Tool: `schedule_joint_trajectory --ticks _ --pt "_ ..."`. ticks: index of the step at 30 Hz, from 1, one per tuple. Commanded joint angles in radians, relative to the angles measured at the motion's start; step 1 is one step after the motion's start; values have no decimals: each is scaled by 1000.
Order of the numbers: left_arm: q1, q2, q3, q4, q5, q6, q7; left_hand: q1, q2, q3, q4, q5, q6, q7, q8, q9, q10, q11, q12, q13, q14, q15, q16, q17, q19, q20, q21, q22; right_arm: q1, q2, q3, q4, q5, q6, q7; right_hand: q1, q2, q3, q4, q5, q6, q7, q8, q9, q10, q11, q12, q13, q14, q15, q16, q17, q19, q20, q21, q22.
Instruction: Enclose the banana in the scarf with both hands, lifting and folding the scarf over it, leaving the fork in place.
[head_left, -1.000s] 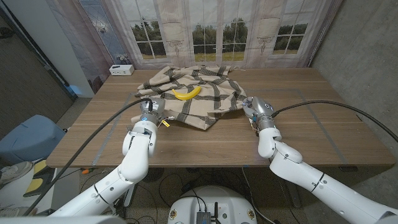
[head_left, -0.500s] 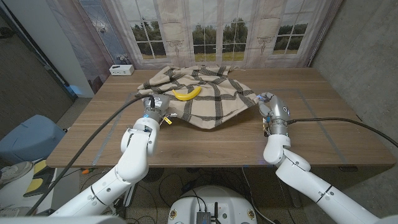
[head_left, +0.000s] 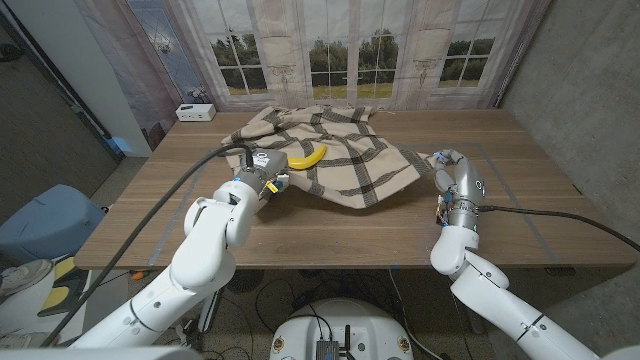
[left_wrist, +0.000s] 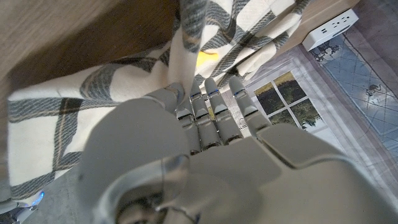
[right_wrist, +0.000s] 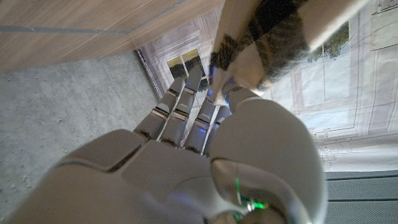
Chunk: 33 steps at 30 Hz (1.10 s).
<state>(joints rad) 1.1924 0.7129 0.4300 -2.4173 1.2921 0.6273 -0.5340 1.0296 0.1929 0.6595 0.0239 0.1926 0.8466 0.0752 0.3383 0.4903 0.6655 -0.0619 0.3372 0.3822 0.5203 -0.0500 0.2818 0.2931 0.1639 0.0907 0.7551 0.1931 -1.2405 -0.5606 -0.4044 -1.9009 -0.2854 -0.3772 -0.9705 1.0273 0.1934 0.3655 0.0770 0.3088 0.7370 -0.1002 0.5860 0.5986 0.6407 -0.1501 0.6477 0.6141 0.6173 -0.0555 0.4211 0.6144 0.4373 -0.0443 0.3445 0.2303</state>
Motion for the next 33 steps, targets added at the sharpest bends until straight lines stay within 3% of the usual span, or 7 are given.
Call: schedule_joint_trajectory --ticks 1,5,12,18,26,31,33 --pt "-14 36 -51 -87 -270 -61 -56 29 13 11 -2 5 -3 3 216 19 57 -45 11 11 9 -77 8 9 1 0 11 5 -74 37 70 -20 -9 28 -110 -9 3 4 7 10 -9 -1 36 30 -4 -3 12 11 -3 -165 -6 5 -8 -30 6 2" --pt "-33 53 -72 -102 -402 -82 -55 33 13 14 -3 4 -6 5 228 31 58 -46 15 18 13 -77 12 16 0 1 14 5 -91 55 95 -20 -4 46 -143 -10 2 6 10 12 -14 -1 47 42 -8 -4 16 19 -5 -165 -13 8 -12 -30 9 2" --pt "-88 98 -98 -104 -651 -128 -42 37 12 16 -4 2 -14 8 249 53 62 -50 23 31 18 -73 17 27 -1 4 21 6 -121 150 171 -1 -62 101 -147 -12 2 10 17 14 -28 -2 67 66 -20 -8 23 35 -11 -165 -28 14 -17 -31 13 1" --pt "-161 151 -77 -100 -807 -146 -36 41 12 19 -6 2 -19 11 262 67 65 -49 29 39 21 -71 19 34 -4 8 25 6 -131 241 232 29 -126 160 -147 -15 2 13 21 16 -34 -8 83 82 -28 -7 22 37 -19 -165 -40 17 -23 -32 16 1" --pt "-211 209 -117 -71 -1092 -243 -11 46 11 22 -7 0 -26 14 282 87 66 -47 35 51 21 -67 21 42 -8 11 31 6 -111 371 301 83 -224 248 -147 -16 1 17 25 18 -46 -11 101 101 -37 -10 14 29 -29 -165 -58 21 -35 -31 18 0" --pt "-211 243 -152 -37 -1260 -332 22 50 11 23 -10 -1 -31 14 294 100 69 -46 40 58 26 -66 25 49 -10 13 35 7 -85 419 326 125 -261 317 -147 -19 1 19 29 20 -50 -12 107 104 -46 -8 8 24 -38 -164 -69 22 -45 -30 18 0" --pt "-204 263 -168 -30 -1299 -357 48 52 12 25 -11 -1 -34 15 299 106 68 -45 42 62 28 -66 26 52 -13 15 36 7 -74 412 322 136 -247 341 -147 -20 1 19 30 20 -51 -12 109 104 -47 -9 8 23 -40 -164 -72 22 -47 -30 18 0"
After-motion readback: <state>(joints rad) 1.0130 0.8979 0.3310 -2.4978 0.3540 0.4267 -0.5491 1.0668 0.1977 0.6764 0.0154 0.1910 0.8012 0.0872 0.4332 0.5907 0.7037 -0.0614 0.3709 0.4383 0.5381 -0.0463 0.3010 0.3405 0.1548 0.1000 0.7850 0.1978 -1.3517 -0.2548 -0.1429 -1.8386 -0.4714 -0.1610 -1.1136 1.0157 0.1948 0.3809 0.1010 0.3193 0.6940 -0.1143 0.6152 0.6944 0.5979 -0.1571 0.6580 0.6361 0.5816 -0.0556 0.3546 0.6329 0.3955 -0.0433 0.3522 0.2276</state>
